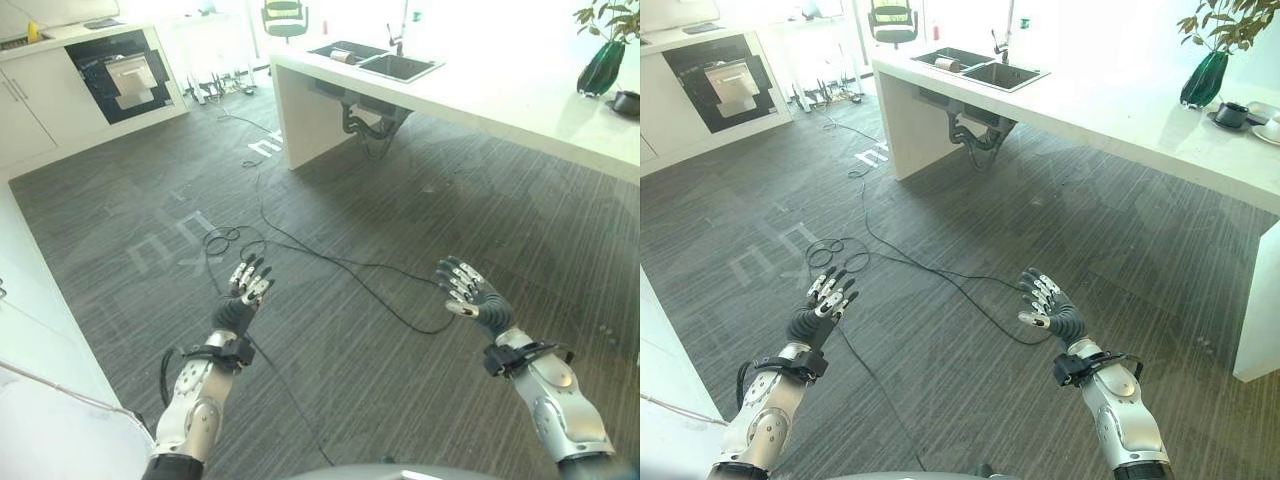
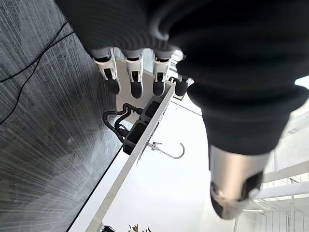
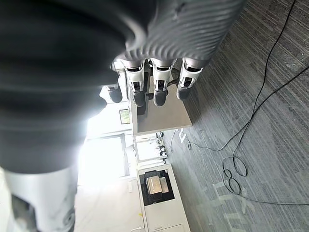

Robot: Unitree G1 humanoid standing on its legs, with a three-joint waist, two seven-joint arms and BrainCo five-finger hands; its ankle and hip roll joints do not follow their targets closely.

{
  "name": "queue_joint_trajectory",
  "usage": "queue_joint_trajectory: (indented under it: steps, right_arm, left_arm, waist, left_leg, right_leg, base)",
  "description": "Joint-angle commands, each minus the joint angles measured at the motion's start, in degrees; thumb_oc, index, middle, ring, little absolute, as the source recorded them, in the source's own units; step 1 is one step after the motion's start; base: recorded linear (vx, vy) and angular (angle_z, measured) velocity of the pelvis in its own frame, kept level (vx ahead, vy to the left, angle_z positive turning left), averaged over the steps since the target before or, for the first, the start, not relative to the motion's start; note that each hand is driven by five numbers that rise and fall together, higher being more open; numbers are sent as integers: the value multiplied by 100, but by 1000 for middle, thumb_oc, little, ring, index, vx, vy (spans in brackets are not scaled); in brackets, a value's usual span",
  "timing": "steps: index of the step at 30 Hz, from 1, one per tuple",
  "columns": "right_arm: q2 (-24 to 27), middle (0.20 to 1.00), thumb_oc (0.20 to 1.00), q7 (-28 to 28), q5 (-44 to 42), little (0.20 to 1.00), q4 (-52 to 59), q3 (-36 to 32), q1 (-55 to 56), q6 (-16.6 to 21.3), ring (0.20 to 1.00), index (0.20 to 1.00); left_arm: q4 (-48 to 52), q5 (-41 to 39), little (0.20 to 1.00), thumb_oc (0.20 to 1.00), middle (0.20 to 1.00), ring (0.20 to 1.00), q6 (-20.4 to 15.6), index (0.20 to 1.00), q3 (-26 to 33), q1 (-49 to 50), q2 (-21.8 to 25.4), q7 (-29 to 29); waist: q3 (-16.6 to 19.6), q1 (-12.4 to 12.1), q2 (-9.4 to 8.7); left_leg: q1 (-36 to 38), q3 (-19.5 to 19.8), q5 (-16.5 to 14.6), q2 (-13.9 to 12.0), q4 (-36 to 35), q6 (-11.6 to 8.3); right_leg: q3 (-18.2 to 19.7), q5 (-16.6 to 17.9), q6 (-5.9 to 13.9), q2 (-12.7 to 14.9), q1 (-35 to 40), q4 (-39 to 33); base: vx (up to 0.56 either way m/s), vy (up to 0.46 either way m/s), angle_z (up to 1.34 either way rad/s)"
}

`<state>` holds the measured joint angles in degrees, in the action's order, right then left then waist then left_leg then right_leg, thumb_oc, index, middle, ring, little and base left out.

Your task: Place the dishes in the dishwasher.

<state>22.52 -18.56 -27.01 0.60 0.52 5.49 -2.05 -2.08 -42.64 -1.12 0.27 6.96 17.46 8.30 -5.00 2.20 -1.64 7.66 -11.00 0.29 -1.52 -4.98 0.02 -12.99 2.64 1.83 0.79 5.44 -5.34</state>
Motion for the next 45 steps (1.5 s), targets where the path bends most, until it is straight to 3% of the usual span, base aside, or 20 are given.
queue_joint_trajectory:
  steps: [1,5,7,9,10,11,13,18,21,23,24,25,29,31,33,38,39,42,43,45]
  right_arm:
    - [115,1000,1000,-138,-153,1000,438,-227,-246,188,1000,1000]
    - [205,1000,1000,-201,-214,1000,493,-270,-225,396,1000,1000]
    - [196,1000,1000,-224,-219,1000,467,-281,-219,458,1000,1000]
    - [223,1000,1000,-264,-161,1000,519,-249,-250,436,1000,1000]
    - [297,1000,1000,-378,-120,1000,621,-303,-129,445,1000,1000]
    - [365,1000,1000,-440,-94,1000,613,-323,-65,468,1000,1000]
    - [476,1000,1000,-453,-160,1000,561,-325,-3,497,1000,1000]
    - [385,1000,1000,-320,-185,1000,646,-350,30,534,1000,1000]
    - [150,1000,1000,-139,-168,1000,768,-390,55,588,1000,1000]
    - [11,1000,1000,-99,-97,1000,816,-392,119,681,1000,1000]
    - [-169,1000,1000,-54,-19,1000,862,-330,182,746,1000,1000]
    - [-219,1000,1000,35,68,1000,781,-177,156,812,1000,1000]
    - [-3,1000,1000,43,-238,1000,811,-405,299,743,1000,1000]
    - [70,1000,1000,14,-336,1000,871,-537,500,773,1000,1000]
    - [108,1000,1000,28,-381,1000,944,-662,668,822,1000,1000]
    - [299,1000,1000,113,-448,1000,685,-703,380,742,1000,1000]
    - [311,1000,1000,132,-418,1000,700,-719,340,679,1000,1000]
    - [363,1000,1000,82,-376,1000,770,-807,324,713,1000,1000]
    - [422,1000,1000,35,-384,1000,756,-876,377,773,1000,1000]
    - [429,1000,1000,77,-349,1000,731,-924,433,820,1000,1000]
  left_arm:
    - [310,-200,1000,1000,1000,1000,-269,1000,226,-227,98,100]
    - [336,-189,1000,1000,1000,1000,-376,1000,200,-205,34,273]
    - [309,-202,1000,1000,1000,1000,-393,1000,233,-106,-9,359]
    - [404,-259,1000,1000,1000,1000,-422,1000,190,23,-3,300]
    - [474,-325,1000,1000,1000,1000,-501,1000,198,176,21,292]
    - [512,-365,1000,1000,1000,1000,-550,1000,210,288,11,284]
    - [487,-377,1000,1000,1000,1000,-619,1000,256,442,-34,409]
    - [443,-312,1000,1000,1000,1000,-459,1000,393,381,65,499]
    - [413,-231,1000,1000,1000,1000,-391,1000,363,102,197,571]
    - [474,-192,1000,1000,1000,1000,-316,1000,397,0,262,591]
    - [552,-113,1000,1000,1000,1000,-216,1000,407,-76,287,525]
    - [624,-15,1000,1000,1000,1000,-168,1000,371,-104,275,412]
    - [741,-98,1000,1000,1000,1000,43,1000,394,-133,364,543]
    - [717,-94,1000,1000,1000,1000,22,1000,256,-112,343,566]
    - [693,-57,1000,1000,1000,1000,-92,1000,87,-72,324,653]
    - [605,-116,1000,1000,1000,1000,-173,1000,110,-149,256,657]
    - [636,-142,1000,1000,1000,1000,-84,1000,145,-160,198,625]
    - [745,-43,1000,1000,1000,1000,-80,1000,30,-85,49,631]
    - [710,-49,1000,1000,1000,1000,-182,1000,-69,-38,-19,658]
    - [673,-93,1000,1000,1000,1000,-205,1000,-108,1,-54,739]
  waist:
    - [20,-39,-28]
    - [-452,-115,-303]
    - [-596,-117,-257]
    - [-582,-90,-45]
    - [-553,-114,89]
    - [-555,-164,141]
    - [-529,-207,180]
    - [-322,-363,15]
    - [-216,-434,-160]
    - [-168,-472,-58]
    - [-183,-420,31]
    - [-218,-309,148]
    - [-310,-11,-24]
    - [-324,234,-79]
    - [-374,427,-40]
    - [-185,430,-82]
    - [-120,459,-37]
    - [-29,476,12]
    - [-82,477,-110]
    - [-190,395,-269]
  left_leg:
    - [198,-130,-143,-426,51,-469]
    - [-1179,-116,26,-493,3097,-586]
    - [-1285,-364,183,-729,2731,-621]
    - [-960,-766,742,-1122,1003,-743]
    - [-919,-665,1357,-1294,84,-901]
    - [-1091,-368,1595,-1443,-2,-1006]
    - [-1237,-194,1694,-1511,-2,-1044]
    - [-1115,-552,674,-1060,217,-554]
    - [-1042,-419,357,-437,365,-138]
    - [-904,-207,248,-236,266,4]
    - [-663,32,75,-29,234,125]
    - [-376,191,4,53,106,187]
    - [87,497,-255,249,-2,98]
    - [300,744,-505,341,-2,82]
    - [540,938,-694,360,-2,129]
    - [1050,822,-1285,503,339,101]
    - [1096,740,-1151,461,577,-17]
    - [427,418,292,214,2552,-683]
    - [-205,305,605,104,3826,-865]
    - [-1038,239,720,-96,4826,-847]
  right_leg:
    - [72,-561,185,3,375,34]
    - [85,-493,-113,86,477,43]
    - [116,-586,-99,39,581,152]
    - [-14,-785,10,-15,788,93]
    - [35,-909,49,-73,979,40]
    - [135,-1031,27,-93,1136,48]
    - [236,-1287,5,-80,1321,171]
    - [104,-1518,446,525,1474,938]
    - [45,-397,925,1124,1104,2240]
    - [155,180,956,1287,827,3270]
    - [370,395,879,1303,193,4401]
    - [372,25,632,988,-531,4502]
    - [-99,-197,586,417,-951,1634]
    - [304,379,743,337,-1115,417]
    - [534,615,827,354,-1672,34]
    - [145,784,638,373,-1360,95]
    - [88,762,554,318,-1295,155]
    - [79,385,150,76,-728,35]
    - [280,228,-5,54,-484,34]
    - [244,106,-97,133,-182,36]
  base:
    - [47,-204,0]
    - [54,-234,4]
    - [321,15,-1]
    - [574,263,-22]
    - [610,301,-26]
    - [670,332,-5]
    - [557,250,-17]
    - [606,262,-40]
    - [610,310,-20]
    - [503,294,54]
    - [724,319,54]
    - [716,232,7]
    - [633,-108,62]
    - [633,-176,133]
    - [580,-189,153]
    - [559,-304,42]
    - [410,-270,-21]
    - [421,-360,-35]
    - [377,-354,-42]
    - [263,-288,-34]
